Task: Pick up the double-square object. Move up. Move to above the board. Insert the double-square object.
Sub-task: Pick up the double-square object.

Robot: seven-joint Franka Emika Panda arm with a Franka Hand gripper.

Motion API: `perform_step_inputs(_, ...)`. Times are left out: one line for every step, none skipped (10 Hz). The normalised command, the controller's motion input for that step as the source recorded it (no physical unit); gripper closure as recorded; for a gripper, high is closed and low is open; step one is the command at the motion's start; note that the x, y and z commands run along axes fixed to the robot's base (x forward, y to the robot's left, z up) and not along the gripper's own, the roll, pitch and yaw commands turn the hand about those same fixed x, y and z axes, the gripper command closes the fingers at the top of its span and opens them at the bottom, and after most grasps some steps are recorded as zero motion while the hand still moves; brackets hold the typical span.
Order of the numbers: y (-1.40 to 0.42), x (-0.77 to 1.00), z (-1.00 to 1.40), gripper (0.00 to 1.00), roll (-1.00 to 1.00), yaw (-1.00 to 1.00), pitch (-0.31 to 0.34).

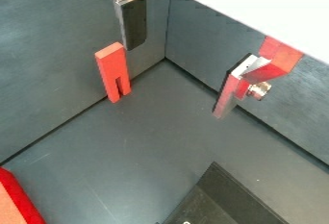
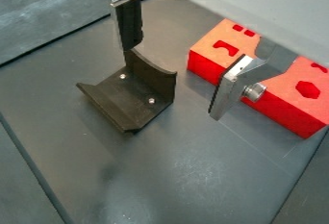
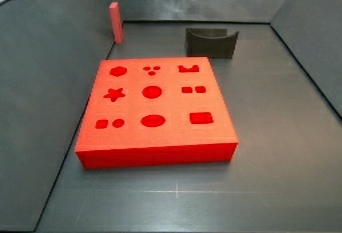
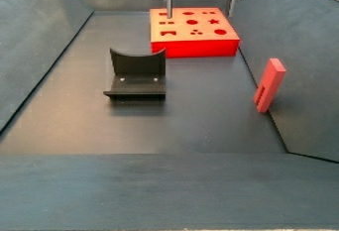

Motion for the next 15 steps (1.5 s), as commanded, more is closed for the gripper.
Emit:
perform_step_inputs(0.00,-0.04,0.00,0.00,0.00,0.00,-0.016)
perform_step_inputs(0.23,0.00,0.00,0.00,-0.06,0.07,0.000)
perform_step_inputs(0.00,-1.00,-0.28,0.00,0.07,0.12,-0.176)
perform_step_inputs(0.00,-1.00,-0.32,0.00,0.10,0.00,-0.203)
perform_step_inputs(0.00,-1.00,-0.29,0.00,0.08,0.00,-0.183)
perform_step_inputs(0.01,-1.00,-0.18,0.00,0.06,0.00,-0.123)
perform_step_inputs(0.06,-1.00,-0.05,0.00,0.03,-0.01,-0.123)
perform_step_inputs(0.18,-1.00,0.00,0.00,0.00,-0.01,-0.143)
perform_step_inputs(0.20,-1.00,0.00,0.00,0.00,-0.02,-0.136)
perform_step_inputs(0.23,-1.00,-0.05,0.00,0.00,-0.02,-0.157)
perform_step_inputs(0.27,-1.00,-0.18,0.00,0.00,0.00,-0.177)
perform_step_inputs(0.26,-1.00,-0.39,0.00,0.00,0.00,-0.211)
perform_step_inputs(0.26,-1.00,-0.51,0.00,0.00,0.00,-0.217)
perform_step_inputs(0.22,-1.00,-0.73,0.00,0.01,0.00,-0.224)
perform_step_inputs(0.13,-1.00,-0.85,0.00,0.02,0.00,-0.209)
